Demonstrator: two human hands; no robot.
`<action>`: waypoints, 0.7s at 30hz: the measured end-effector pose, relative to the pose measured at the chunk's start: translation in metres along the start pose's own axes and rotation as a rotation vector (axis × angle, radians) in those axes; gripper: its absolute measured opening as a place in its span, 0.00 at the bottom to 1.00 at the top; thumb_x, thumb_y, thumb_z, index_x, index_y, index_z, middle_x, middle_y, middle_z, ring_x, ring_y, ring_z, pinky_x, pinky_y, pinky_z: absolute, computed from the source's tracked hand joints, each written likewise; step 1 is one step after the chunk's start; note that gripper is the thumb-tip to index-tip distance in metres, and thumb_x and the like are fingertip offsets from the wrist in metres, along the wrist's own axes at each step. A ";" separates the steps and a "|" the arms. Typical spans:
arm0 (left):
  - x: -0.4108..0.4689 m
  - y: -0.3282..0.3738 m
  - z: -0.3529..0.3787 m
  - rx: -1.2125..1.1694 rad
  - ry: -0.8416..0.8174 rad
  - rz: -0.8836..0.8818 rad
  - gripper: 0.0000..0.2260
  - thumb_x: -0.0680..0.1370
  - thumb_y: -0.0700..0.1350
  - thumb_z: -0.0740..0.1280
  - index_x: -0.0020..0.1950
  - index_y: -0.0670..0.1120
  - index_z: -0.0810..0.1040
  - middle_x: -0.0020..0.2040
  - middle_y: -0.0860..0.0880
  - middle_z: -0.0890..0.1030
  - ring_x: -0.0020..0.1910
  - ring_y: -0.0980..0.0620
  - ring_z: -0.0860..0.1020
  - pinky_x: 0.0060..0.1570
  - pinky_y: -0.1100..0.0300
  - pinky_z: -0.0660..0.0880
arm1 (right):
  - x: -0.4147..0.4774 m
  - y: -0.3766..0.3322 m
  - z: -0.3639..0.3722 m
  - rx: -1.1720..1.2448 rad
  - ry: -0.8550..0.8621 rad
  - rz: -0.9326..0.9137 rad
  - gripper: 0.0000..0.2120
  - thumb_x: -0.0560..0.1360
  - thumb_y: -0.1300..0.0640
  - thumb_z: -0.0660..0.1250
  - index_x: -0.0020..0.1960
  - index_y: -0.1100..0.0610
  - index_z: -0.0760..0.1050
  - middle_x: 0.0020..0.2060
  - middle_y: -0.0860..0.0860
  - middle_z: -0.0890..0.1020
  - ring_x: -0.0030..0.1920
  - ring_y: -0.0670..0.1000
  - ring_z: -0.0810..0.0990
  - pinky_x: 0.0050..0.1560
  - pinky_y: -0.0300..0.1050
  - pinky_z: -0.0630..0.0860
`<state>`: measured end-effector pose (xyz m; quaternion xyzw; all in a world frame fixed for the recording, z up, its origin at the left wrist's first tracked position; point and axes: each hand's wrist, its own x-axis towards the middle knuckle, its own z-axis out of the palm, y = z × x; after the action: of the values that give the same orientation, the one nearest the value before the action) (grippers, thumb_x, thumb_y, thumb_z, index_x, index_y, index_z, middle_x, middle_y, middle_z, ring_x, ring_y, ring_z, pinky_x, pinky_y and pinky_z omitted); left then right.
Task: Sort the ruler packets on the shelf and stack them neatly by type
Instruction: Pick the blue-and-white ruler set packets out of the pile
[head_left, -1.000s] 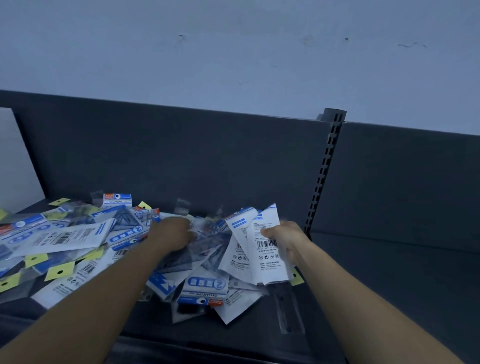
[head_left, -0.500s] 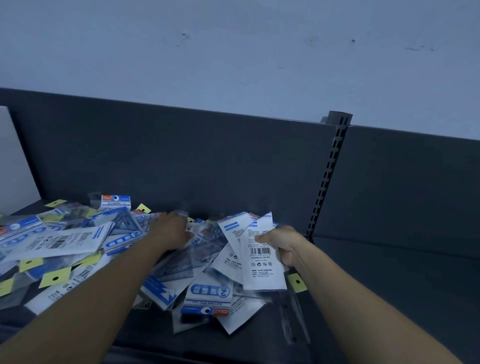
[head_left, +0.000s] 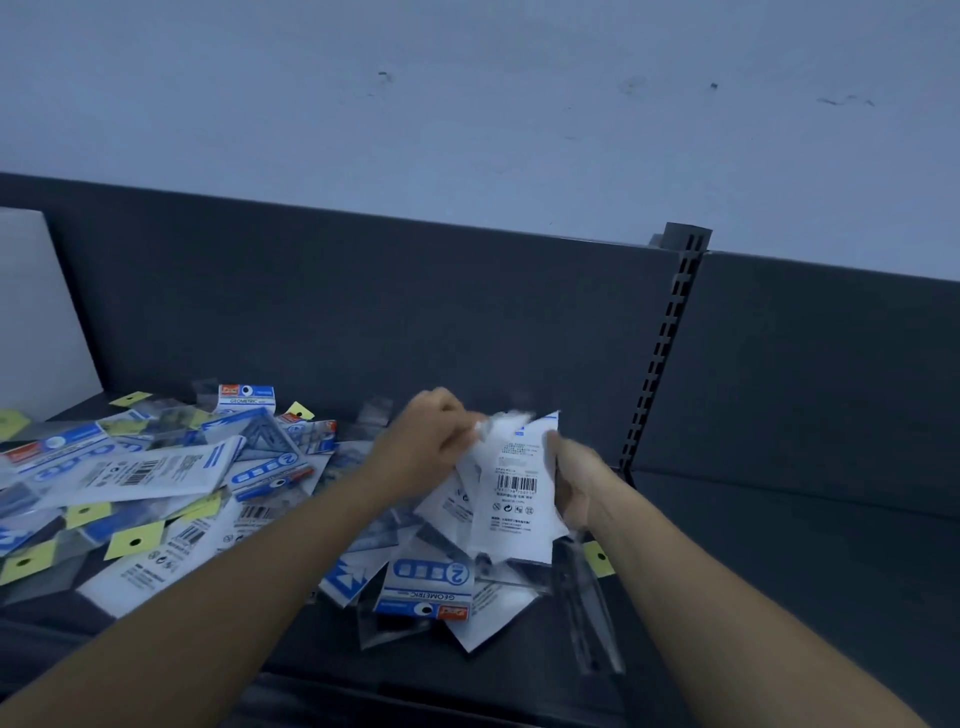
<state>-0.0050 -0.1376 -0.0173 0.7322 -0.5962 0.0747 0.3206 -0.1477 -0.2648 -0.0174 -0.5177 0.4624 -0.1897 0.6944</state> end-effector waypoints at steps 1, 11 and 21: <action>-0.003 0.004 0.004 -0.061 -0.126 -0.038 0.11 0.80 0.47 0.64 0.61 0.50 0.80 0.52 0.53 0.74 0.52 0.55 0.72 0.56 0.57 0.72 | 0.001 0.000 -0.001 0.078 -0.016 0.019 0.25 0.79 0.39 0.58 0.56 0.60 0.79 0.48 0.59 0.84 0.48 0.60 0.82 0.57 0.59 0.78; -0.020 -0.010 -0.011 -0.020 -0.527 -0.443 0.25 0.71 0.53 0.74 0.66 0.53 0.73 0.58 0.52 0.73 0.59 0.52 0.73 0.59 0.58 0.71 | -0.018 0.012 -0.010 -0.227 0.035 -0.039 0.09 0.72 0.70 0.68 0.52 0.67 0.76 0.45 0.63 0.84 0.43 0.61 0.84 0.49 0.58 0.81; -0.048 -0.011 -0.017 0.411 -0.258 -0.319 0.18 0.77 0.47 0.66 0.67 0.49 0.72 0.63 0.46 0.69 0.62 0.47 0.69 0.56 0.54 0.71 | -0.035 0.020 -0.016 -0.164 0.032 -0.067 0.06 0.72 0.70 0.64 0.49 0.66 0.76 0.38 0.60 0.82 0.35 0.58 0.82 0.37 0.45 0.79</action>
<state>-0.0030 -0.0876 -0.0317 0.8698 -0.4816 0.0490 0.0948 -0.1832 -0.2394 -0.0201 -0.5848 0.4698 -0.1824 0.6356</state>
